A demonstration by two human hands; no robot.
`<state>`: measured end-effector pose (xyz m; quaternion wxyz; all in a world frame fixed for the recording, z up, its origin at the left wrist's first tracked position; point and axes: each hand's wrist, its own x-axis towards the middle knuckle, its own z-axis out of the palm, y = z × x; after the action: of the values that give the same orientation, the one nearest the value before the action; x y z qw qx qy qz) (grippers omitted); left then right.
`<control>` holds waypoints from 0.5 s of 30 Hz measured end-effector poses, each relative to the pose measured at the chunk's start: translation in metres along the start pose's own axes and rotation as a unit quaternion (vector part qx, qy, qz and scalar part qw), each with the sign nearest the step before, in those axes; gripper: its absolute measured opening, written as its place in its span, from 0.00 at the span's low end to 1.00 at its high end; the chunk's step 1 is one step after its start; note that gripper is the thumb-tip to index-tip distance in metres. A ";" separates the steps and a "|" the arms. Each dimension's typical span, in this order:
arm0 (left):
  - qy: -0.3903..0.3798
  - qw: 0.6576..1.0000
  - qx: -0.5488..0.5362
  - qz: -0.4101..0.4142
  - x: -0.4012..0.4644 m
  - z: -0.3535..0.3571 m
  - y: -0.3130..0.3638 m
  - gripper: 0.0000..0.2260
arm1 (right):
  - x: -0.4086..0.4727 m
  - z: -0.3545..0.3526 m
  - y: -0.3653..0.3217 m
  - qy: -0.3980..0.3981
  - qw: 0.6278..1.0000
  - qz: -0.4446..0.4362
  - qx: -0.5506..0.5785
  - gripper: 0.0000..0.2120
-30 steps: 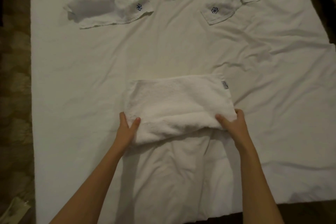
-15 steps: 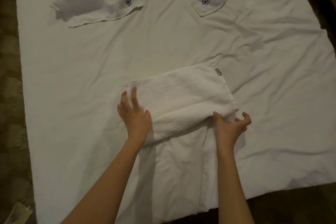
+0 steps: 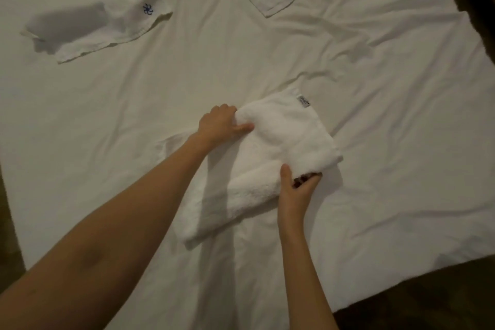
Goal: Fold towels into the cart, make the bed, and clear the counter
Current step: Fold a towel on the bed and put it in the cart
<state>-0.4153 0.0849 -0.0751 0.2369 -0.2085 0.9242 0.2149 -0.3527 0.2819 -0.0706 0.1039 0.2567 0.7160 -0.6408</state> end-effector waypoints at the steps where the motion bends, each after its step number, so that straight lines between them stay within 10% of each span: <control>1: -0.033 0.999 -0.004 0.010 0.002 -0.005 -0.001 0.28 | -0.005 0.002 0.002 0.000 1.000 0.003 0.003 0.30; 7: -0.146 0.953 -0.252 0.079 -0.015 -0.027 -0.005 0.25 | -0.016 -0.008 0.000 -0.030 0.998 -0.019 0.045 0.50; 15: -0.155 0.922 -0.270 0.229 -0.081 -0.031 0.020 0.24 | -0.061 -0.065 -0.016 -0.026 0.995 -0.086 0.037 0.32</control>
<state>-0.3712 0.1087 -0.0017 0.2561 -0.0115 0.8055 0.5343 -0.2975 0.3299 -0.0177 0.0575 0.1816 0.7080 -0.6800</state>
